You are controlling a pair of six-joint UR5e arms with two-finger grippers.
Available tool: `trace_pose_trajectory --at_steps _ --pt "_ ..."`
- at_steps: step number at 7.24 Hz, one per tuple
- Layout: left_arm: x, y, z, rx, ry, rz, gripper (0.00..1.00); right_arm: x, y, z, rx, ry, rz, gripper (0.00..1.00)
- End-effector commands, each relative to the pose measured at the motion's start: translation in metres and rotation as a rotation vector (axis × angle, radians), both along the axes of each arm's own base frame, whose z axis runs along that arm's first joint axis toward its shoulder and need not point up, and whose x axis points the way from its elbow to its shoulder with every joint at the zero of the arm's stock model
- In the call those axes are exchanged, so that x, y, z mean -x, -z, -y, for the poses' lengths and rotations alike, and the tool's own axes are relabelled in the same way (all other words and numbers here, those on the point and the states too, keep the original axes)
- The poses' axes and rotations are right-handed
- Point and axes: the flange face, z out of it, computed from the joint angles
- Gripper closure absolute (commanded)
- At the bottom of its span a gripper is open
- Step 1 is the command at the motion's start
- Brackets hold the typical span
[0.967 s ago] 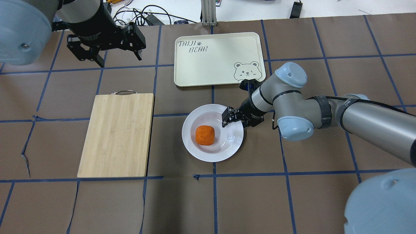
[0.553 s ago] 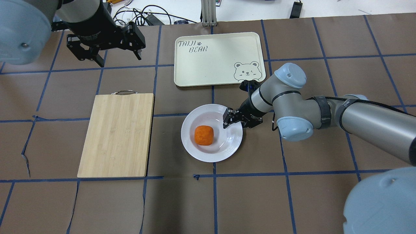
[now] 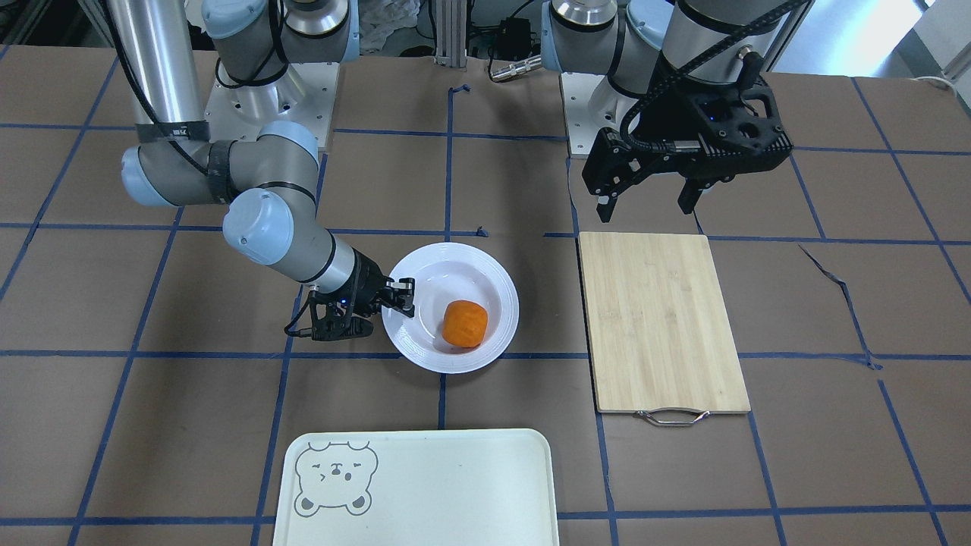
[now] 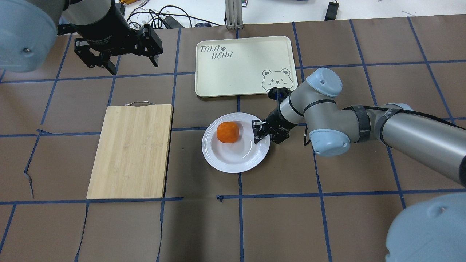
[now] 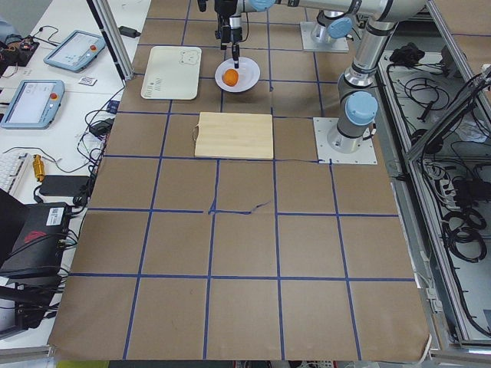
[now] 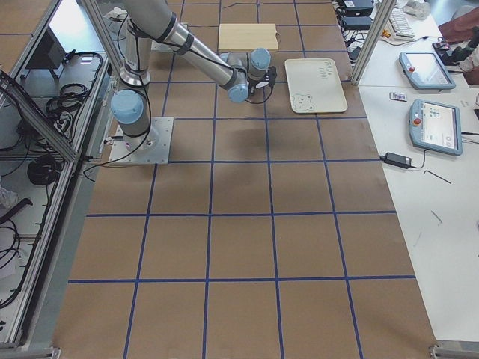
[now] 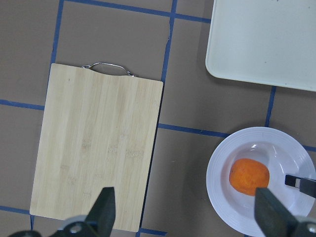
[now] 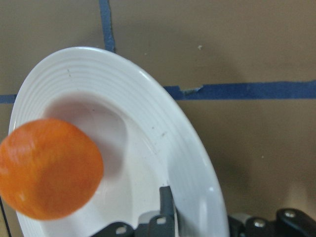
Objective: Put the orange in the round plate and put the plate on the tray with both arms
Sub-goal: 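Lift the plate with the right gripper and set it on the bear tray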
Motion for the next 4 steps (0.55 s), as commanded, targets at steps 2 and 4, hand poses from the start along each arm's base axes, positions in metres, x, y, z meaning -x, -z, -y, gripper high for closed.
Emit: trace_pose_trajectory --at_steps 2,4 --pt "0.0 -0.001 0.0 0.001 0.0 0.0 0.0 0.006 -0.04 0.039 0.148 0.013 0.036 1.0" --pt "0.0 -0.001 0.0 0.001 0.0 0.0 0.0 0.002 -0.083 0.078 0.225 0.021 0.089 1.0"
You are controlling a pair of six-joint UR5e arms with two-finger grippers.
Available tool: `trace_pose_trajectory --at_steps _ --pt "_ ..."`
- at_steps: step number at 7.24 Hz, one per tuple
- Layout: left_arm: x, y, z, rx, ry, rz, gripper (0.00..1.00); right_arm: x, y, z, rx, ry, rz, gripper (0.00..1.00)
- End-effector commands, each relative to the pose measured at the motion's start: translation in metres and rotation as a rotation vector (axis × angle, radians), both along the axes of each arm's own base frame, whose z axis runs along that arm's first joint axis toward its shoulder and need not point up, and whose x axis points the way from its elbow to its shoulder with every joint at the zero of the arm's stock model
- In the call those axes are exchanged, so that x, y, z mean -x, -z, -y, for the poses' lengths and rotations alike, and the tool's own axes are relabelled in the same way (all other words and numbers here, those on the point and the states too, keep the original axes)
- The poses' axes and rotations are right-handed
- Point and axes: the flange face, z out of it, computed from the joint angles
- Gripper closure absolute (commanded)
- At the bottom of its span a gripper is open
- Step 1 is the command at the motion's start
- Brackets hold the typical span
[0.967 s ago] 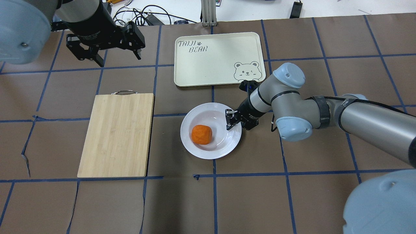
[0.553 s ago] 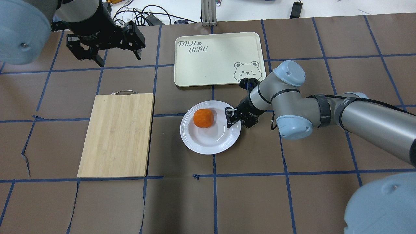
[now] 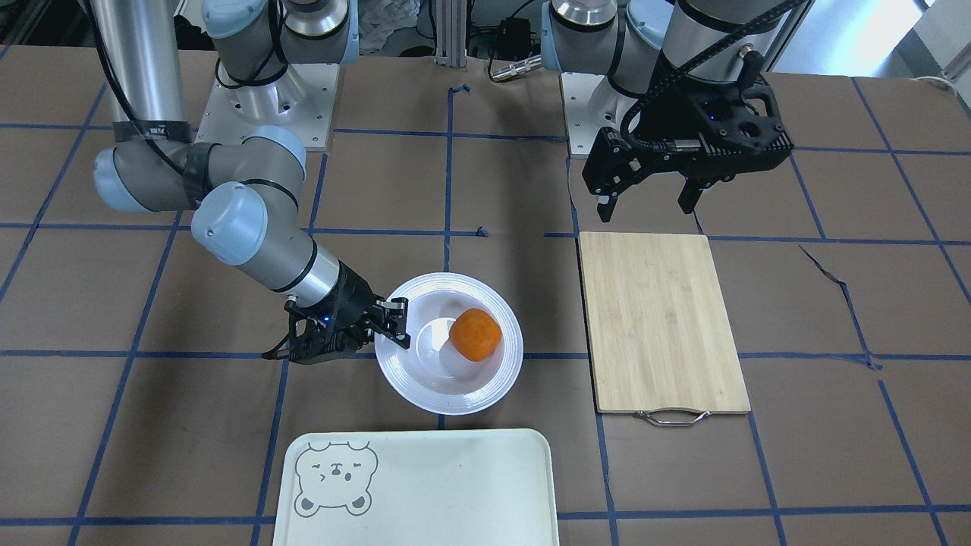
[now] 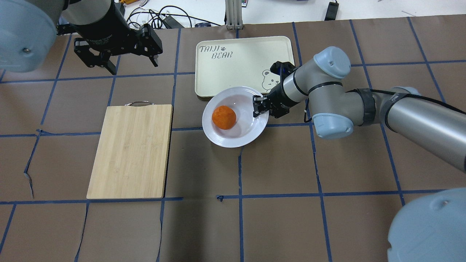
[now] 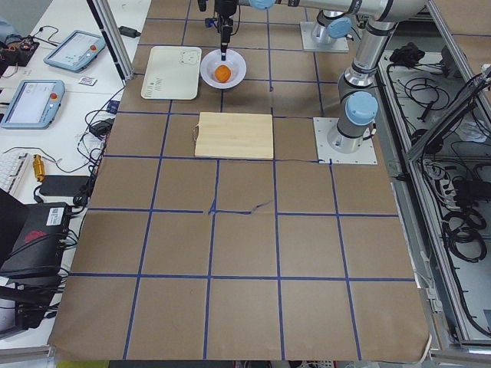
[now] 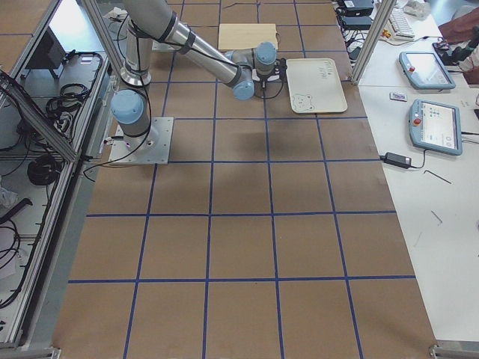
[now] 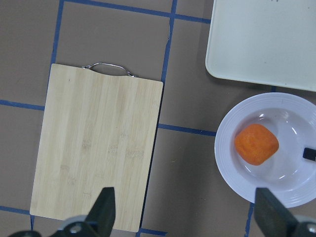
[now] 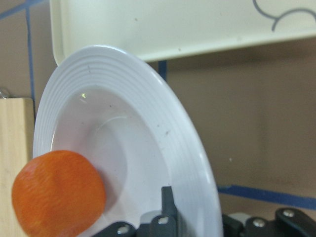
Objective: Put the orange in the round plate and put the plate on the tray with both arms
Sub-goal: 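Lift the plate with the right gripper and set it on the bear tray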
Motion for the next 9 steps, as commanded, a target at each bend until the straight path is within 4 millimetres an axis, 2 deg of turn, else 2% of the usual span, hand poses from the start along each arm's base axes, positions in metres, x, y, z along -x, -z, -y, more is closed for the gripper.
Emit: trace_pose_trajectory --at_steps 1,2,4,5,7,9 --pt "-0.001 0.0 0.0 -0.001 -0.002 0.0 0.0 -0.001 -0.03 0.037 0.062 0.003 0.036 1.0" --pt "-0.001 -0.001 0.0 0.002 -0.002 0.0 0.0 0.005 -0.033 0.061 0.084 0.016 0.037 1.0" --pt "-0.002 -0.001 0.001 0.002 -0.003 0.0 0.0 0.013 -0.018 0.118 0.106 0.03 0.058 1.0" --pt "-0.002 -0.002 0.001 0.003 -0.003 0.0 0.0 0.012 -0.013 0.138 0.103 0.049 0.075 1.0" --pt "-0.002 -0.002 0.002 0.003 -0.004 -0.002 0.0 0.011 0.024 0.163 0.067 0.065 0.08 1.0" --pt "-0.002 -0.003 0.002 0.005 -0.005 -0.015 0.0 0.014 0.037 0.175 0.065 0.07 0.075 1.0"
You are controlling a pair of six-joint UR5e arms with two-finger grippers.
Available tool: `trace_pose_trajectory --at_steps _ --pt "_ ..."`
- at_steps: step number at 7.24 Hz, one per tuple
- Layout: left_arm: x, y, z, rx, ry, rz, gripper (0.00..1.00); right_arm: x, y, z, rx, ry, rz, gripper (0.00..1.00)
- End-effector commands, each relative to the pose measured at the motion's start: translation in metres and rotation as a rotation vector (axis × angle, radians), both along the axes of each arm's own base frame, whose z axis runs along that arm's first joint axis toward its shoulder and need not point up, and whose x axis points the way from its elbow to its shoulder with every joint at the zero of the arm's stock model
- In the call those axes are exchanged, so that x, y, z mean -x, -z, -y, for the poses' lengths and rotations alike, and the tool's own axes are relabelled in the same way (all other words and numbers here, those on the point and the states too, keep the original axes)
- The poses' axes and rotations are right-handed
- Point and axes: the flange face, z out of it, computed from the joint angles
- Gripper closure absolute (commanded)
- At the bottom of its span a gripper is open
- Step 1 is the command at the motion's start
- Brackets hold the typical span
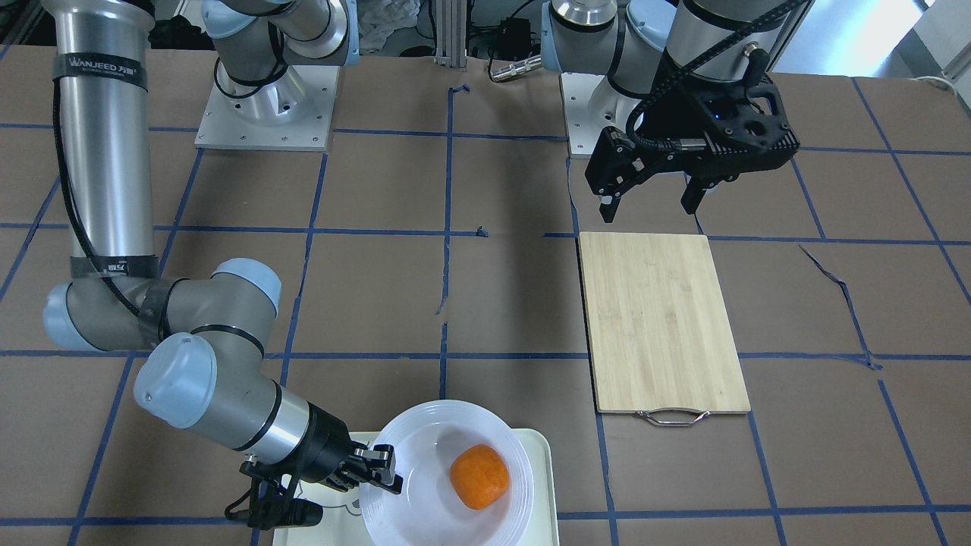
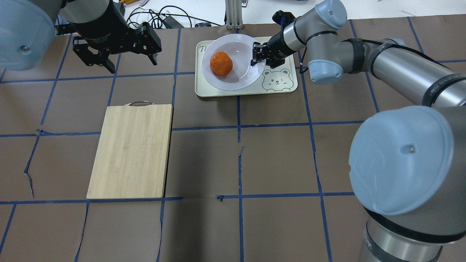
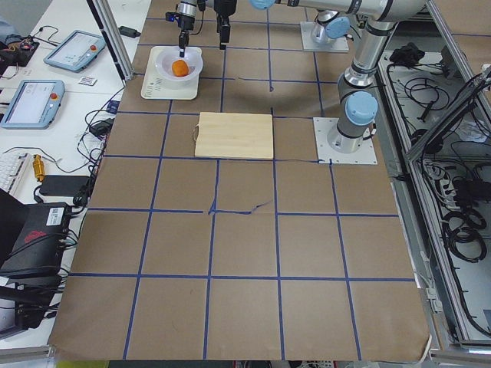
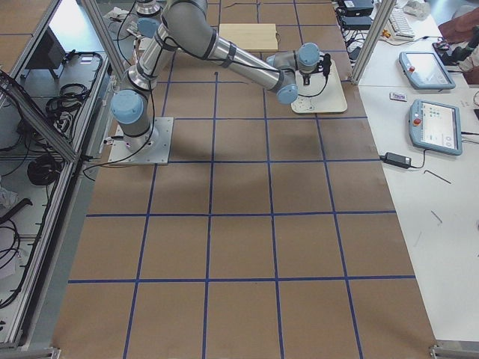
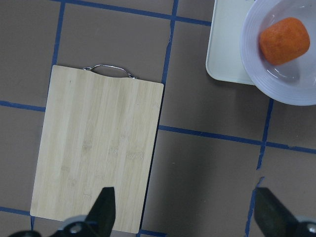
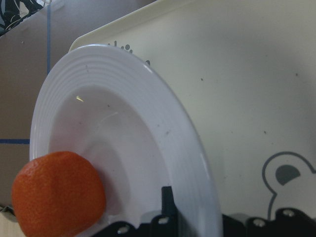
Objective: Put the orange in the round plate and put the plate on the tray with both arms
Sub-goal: 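Lift the plate with the right gripper and set it on the bear tray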
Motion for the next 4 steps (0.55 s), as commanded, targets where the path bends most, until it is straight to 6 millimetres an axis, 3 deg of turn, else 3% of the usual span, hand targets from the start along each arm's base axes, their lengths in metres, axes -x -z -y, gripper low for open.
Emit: trace_pose_trajectory --at_steps 1,3,4 --pt "-0.003 0.0 0.001 -0.001 -0.007 -0.014 0.0 0.008 0.017 0.011 -0.012 0.01 -0.003 1.0" --pt "-0.004 0.0 0.001 -0.003 -0.009 -0.014 0.0 0.028 0.023 0.015 -0.02 0.034 -0.002 1.0" --pt "-0.005 0.0 0.002 -0.001 -0.01 -0.014 0.0 0.028 0.029 0.015 -0.032 0.037 0.0 1.0"
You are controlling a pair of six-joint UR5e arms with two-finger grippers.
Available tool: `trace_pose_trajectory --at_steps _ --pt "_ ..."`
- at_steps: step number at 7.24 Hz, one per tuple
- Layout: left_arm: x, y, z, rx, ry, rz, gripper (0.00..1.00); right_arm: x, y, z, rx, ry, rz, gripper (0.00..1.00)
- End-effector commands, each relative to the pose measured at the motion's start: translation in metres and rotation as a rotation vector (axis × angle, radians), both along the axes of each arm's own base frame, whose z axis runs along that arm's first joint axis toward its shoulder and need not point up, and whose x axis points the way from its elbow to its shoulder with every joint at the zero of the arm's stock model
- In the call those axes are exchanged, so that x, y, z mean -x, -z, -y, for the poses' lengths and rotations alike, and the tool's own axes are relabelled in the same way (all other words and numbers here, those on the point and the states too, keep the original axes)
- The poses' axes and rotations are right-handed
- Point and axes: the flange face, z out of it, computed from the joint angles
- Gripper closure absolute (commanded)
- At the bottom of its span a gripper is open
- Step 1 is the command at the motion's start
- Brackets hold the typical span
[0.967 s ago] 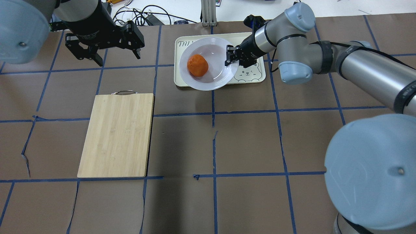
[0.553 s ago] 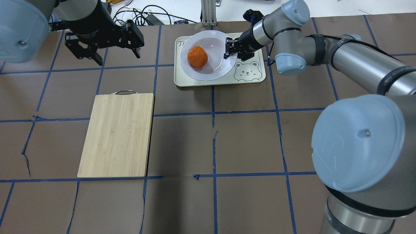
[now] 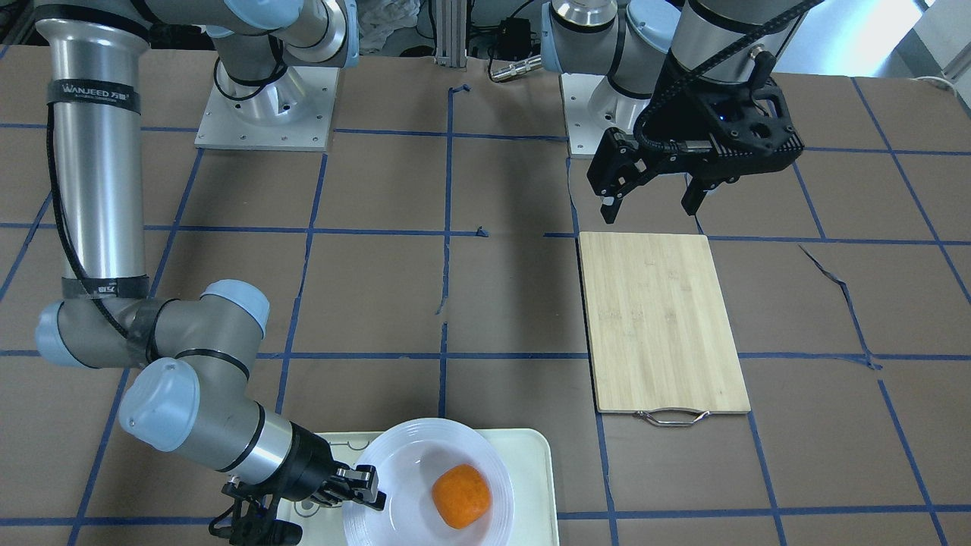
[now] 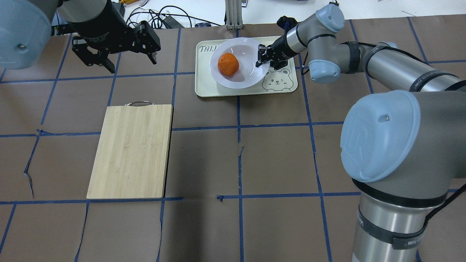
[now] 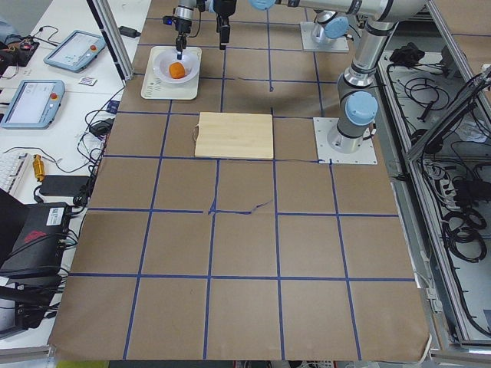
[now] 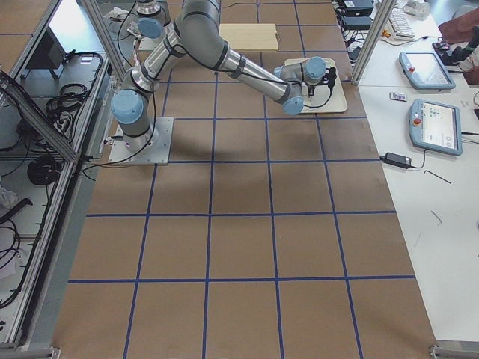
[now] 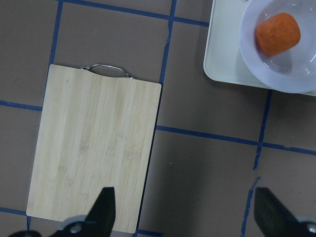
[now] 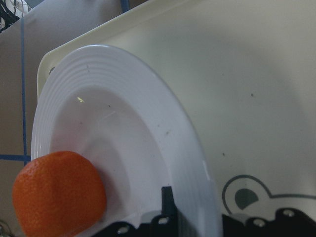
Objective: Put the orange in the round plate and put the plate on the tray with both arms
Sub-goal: 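Open the right gripper and lift it off the plate rim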
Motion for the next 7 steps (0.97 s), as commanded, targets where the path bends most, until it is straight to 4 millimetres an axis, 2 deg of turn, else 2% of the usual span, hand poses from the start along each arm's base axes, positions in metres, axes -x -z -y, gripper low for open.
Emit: trace_pose_trajectory --at_steps 1,3,4,5,6,7 --pt "-0.002 -0.001 0.001 0.001 -0.003 -0.002 0.0 0.004 0.009 0.0 -0.017 0.009 0.004 1.0" --pt "-0.001 -0.001 0.001 0.002 -0.003 -0.02 0.0 0.001 0.016 0.0 -0.028 -0.002 0.041 1.0" --pt "-0.001 -0.001 0.001 0.001 -0.004 -0.022 0.0 0.002 0.015 0.002 -0.013 -0.006 0.024 0.71" --pt "0.0 -0.001 0.001 0.001 -0.003 -0.022 0.0 0.003 0.011 0.004 0.003 -0.01 0.014 0.02" --pt "0.0 -0.001 0.001 0.0 -0.003 -0.022 0.0 0.006 0.006 0.006 0.013 -0.004 -0.011 0.0" --pt "-0.001 -0.001 0.001 0.0 -0.003 -0.02 0.0 0.01 -0.009 0.011 0.041 0.004 -0.032 0.0"
